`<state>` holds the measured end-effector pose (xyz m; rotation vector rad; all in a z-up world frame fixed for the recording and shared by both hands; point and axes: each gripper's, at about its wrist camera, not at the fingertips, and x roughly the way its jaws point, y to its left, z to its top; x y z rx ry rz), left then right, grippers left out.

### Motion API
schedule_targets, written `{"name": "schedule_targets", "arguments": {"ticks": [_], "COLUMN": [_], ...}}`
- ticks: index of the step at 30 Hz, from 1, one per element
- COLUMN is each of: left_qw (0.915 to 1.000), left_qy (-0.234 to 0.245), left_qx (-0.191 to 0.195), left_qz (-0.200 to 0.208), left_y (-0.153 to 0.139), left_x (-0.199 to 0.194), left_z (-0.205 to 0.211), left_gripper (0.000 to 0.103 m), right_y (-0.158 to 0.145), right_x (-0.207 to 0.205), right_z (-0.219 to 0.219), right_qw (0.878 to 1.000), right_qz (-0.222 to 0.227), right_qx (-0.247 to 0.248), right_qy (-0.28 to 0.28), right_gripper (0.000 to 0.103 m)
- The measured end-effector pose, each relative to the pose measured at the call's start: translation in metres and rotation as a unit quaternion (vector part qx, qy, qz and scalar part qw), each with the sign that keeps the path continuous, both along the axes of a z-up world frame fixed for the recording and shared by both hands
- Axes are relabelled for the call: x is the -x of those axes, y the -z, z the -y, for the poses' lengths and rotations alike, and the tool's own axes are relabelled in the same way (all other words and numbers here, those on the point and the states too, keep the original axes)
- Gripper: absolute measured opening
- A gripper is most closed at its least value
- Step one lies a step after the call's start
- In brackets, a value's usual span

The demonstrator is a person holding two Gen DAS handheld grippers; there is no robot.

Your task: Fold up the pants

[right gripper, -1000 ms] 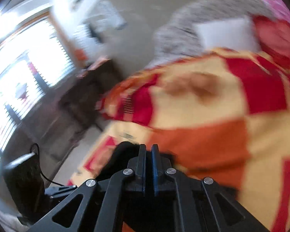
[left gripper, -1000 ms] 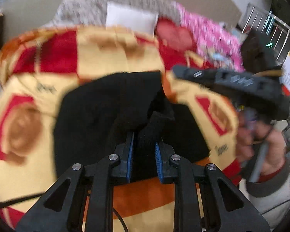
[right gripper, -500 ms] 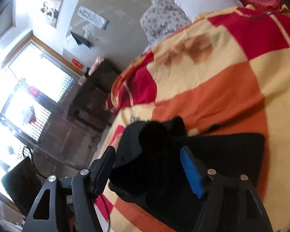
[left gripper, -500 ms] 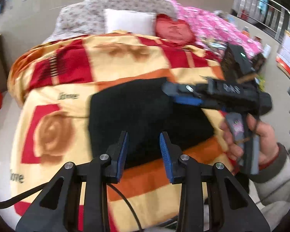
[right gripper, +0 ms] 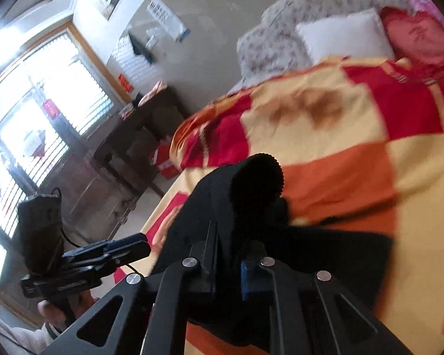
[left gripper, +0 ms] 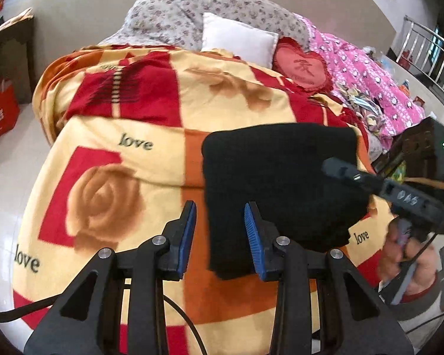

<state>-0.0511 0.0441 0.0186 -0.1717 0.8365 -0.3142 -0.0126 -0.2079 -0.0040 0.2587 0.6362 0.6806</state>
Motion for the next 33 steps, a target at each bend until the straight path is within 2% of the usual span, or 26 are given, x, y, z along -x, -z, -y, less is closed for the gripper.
{"name": "schedule_targets", "arguments": {"ticks": [5,9,10,11,13,16,19,23,26,29,30,33], "left_qw": [0.9997,0.9986,0.9983,0.9981,0.9980,0.9980,0.9976,0.9967,0.9968,0.9968,0.9967,0.9967], "left_qy": [0.023,0.029,0.027,0.026,0.029,0.022,0.017,0.009,0.008,0.004,0.006,0.007], "left_qx": [-0.001,-0.034,-0.043,-0.046,-0.047,-0.058,-0.067,-0.079,-0.075,-0.077,-0.078,-0.079], "left_qz": [-0.011,-0.030,-0.030,-0.030,-0.033,-0.010,-0.004,-0.017,-0.025,-0.022,-0.021,-0.018], "left_y": [0.014,0.034,0.036,0.035,0.030,0.016,0.011,0.021,0.028,0.030,0.031,0.034], "left_x": [-0.015,-0.025,-0.026,-0.027,-0.027,-0.029,-0.040,-0.059,-0.067,-0.070,-0.071,-0.073], "left_z": [0.030,0.050,0.052,0.053,0.052,0.050,0.052,0.060,0.063,0.066,0.068,0.070], "left_gripper": [0.037,0.037,0.037,0.037,0.037,0.037,0.037,0.037,0.037,0.047,0.047,0.051], "right_y": [0.008,0.039,0.044,0.043,0.034,0.010,-0.004,0.002,0.003,-0.005,-0.010,-0.014], "right_x": [0.003,-0.014,-0.017,-0.018,-0.015,-0.003,0.005,-0.007,-0.013,-0.013,-0.011,-0.009], "right_z": [0.034,0.041,0.044,0.048,0.054,0.059,0.055,0.031,0.025,0.041,0.045,0.037], "right_qw": [0.998,0.991,0.991,0.991,0.991,0.987,0.992,0.992,0.983,0.979,0.980,0.990], "right_qz": [-0.018,-0.058,-0.062,-0.064,-0.057,-0.014,0.008,-0.001,0.004,0.008,0.011,0.009], "right_qx": [0.041,0.094,0.093,0.084,0.083,0.102,0.079,0.106,0.149,0.145,0.136,0.111], "right_qy": [0.042,0.076,0.078,0.078,0.093,0.120,0.099,0.072,0.108,0.145,0.142,0.089], "right_gripper": [0.010,0.012,0.013,0.013,0.023,0.023,0.023,0.023,0.023,0.023,0.023,0.023]}}
